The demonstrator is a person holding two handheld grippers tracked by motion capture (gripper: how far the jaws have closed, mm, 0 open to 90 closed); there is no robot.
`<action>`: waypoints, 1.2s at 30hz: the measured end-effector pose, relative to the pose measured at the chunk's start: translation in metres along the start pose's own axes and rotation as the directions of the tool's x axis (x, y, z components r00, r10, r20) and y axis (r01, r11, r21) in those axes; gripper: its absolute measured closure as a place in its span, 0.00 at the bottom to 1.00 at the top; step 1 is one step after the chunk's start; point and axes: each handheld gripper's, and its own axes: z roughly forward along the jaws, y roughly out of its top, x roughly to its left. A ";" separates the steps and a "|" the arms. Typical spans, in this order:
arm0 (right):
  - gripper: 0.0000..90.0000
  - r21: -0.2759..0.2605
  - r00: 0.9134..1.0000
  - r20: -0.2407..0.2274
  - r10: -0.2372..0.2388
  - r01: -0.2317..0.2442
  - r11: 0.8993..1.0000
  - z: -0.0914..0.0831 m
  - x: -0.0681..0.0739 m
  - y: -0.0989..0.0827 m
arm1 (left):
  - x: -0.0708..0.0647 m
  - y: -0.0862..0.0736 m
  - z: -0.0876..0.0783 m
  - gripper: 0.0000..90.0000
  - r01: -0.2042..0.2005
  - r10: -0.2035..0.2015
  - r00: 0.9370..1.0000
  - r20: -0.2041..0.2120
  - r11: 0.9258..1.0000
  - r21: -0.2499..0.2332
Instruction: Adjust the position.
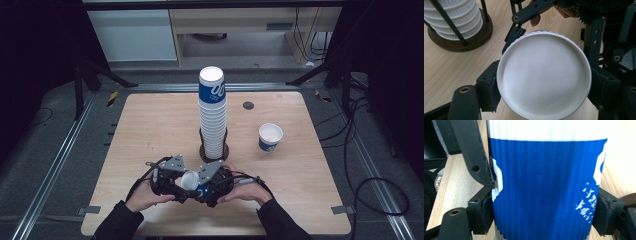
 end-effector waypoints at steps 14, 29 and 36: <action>0.11 -0.011 0.999 0.002 0.047 -0.047 0.999 -0.003 -0.003 -0.001 | 0.004 -0.001 -0.007 0.29 0.024 -0.024 1.000 0.010 1.000 -0.012; 0.07 -0.210 0.980 0.059 0.188 -0.172 0.963 -0.059 -0.019 -0.022 | 0.019 -0.007 -0.039 0.29 0.066 -0.080 0.994 -0.072 0.982 -0.179; 0.07 -0.270 0.969 0.049 0.241 -0.219 0.937 -0.065 -0.024 -0.031 | 0.022 -0.009 -0.048 0.29 0.086 -0.108 0.992 -0.064 0.957 -0.278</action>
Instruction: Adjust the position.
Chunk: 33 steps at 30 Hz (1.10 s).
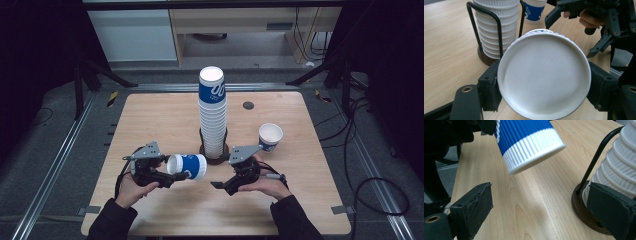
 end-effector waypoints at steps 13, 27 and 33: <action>0.08 -0.045 0.995 -0.096 0.002 -0.006 0.999 0.012 0.004 0.001 | -0.010 0.002 0.007 0.29 -0.019 0.023 0.996 0.089 0.999 -0.050; 0.10 -0.086 0.984 -0.176 -0.018 0.003 0.996 0.023 0.010 0.005 | -0.021 0.004 0.015 0.29 -0.042 0.050 0.981 0.187 0.998 -0.047; 0.13 -0.097 0.977 -0.210 -0.026 0.006 0.995 0.026 0.012 0.005 | -0.021 0.003 0.017 0.29 -0.041 0.048 0.977 0.207 0.998 -0.040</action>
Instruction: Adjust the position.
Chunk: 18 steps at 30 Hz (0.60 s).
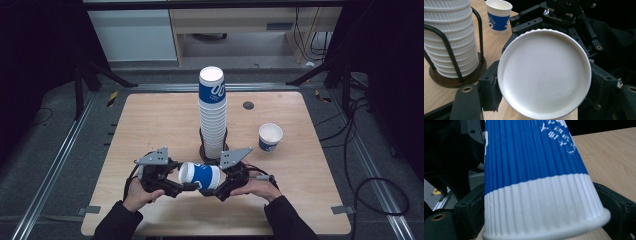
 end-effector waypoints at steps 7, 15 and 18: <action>0.16 0.004 1.000 -0.022 -0.004 0.004 1.000 0.000 0.000 -0.002 | 0.001 -0.001 0.000 0.29 0.001 -0.001 1.000 0.012 1.000 0.006; 0.18 0.013 1.000 -0.017 -0.007 0.007 1.000 -0.003 -0.001 -0.002 | 0.001 0.002 -0.005 0.25 -0.003 0.003 1.000 -0.011 1.000 -0.015; 0.18 0.023 1.000 -0.001 -0.017 0.017 1.000 -0.008 -0.003 -0.001 | 0.003 0.004 -0.014 0.22 -0.011 0.011 0.999 -0.032 1.000 -0.005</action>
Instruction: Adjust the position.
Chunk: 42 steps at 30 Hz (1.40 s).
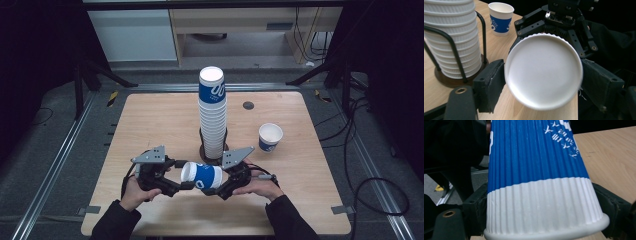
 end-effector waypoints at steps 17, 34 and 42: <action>0.17 0.219 0.992 0.062 -0.106 0.090 0.972 0.011 0.003 -0.006 | 0.004 -0.018 0.031 0.15 -0.067 0.070 0.998 0.002 0.942 0.330; 0.17 0.316 0.985 -0.013 -0.170 0.165 0.934 0.034 0.014 -0.007 | -0.003 -0.022 0.048 0.28 -0.103 0.089 0.995 0.052 0.900 0.423; 0.14 0.296 0.986 -0.002 -0.164 0.157 0.942 0.031 0.013 -0.006 | -0.002 -0.021 0.044 0.29 -0.100 0.086 0.995 0.053 0.912 0.398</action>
